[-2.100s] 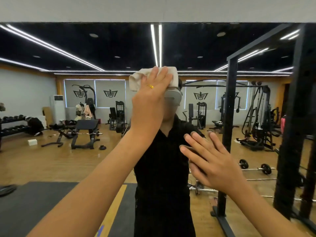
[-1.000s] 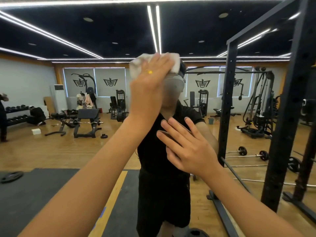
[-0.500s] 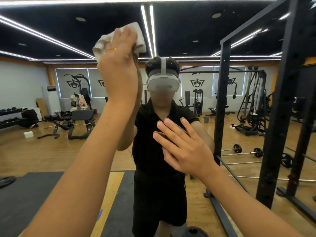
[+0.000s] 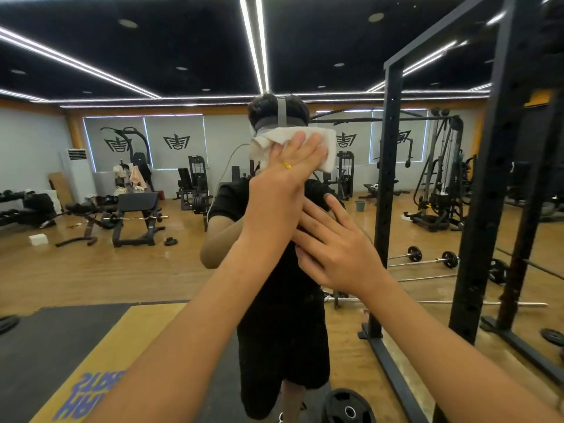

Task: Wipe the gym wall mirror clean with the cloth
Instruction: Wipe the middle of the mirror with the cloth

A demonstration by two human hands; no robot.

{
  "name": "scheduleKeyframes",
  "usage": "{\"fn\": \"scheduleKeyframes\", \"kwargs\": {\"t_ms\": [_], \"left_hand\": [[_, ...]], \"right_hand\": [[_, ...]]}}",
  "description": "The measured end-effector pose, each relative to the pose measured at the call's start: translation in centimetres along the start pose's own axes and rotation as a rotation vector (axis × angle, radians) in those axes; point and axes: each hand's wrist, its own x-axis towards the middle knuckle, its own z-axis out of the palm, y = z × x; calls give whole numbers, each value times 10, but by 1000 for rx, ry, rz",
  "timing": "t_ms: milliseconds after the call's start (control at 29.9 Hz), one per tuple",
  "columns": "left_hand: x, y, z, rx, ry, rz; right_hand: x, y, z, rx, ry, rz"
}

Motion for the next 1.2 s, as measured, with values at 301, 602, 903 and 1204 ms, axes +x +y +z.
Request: {"fn": "scheduleKeyframes", "kwargs": {"t_ms": [301,602,903,1204], "left_hand": [[-7,-12,-25,-193,-232,1],[-62,-28,-30,-81,126,33],[-121,-39,-22,301,-98,176],[-124,-42,-19,332,-100,182]], "right_hand": [[42,11,-54,161,382,319],[59,2,-37,306,96,374],[83,21,-21,-132,199,159],[95,77,-52,-247,257,263]]}}
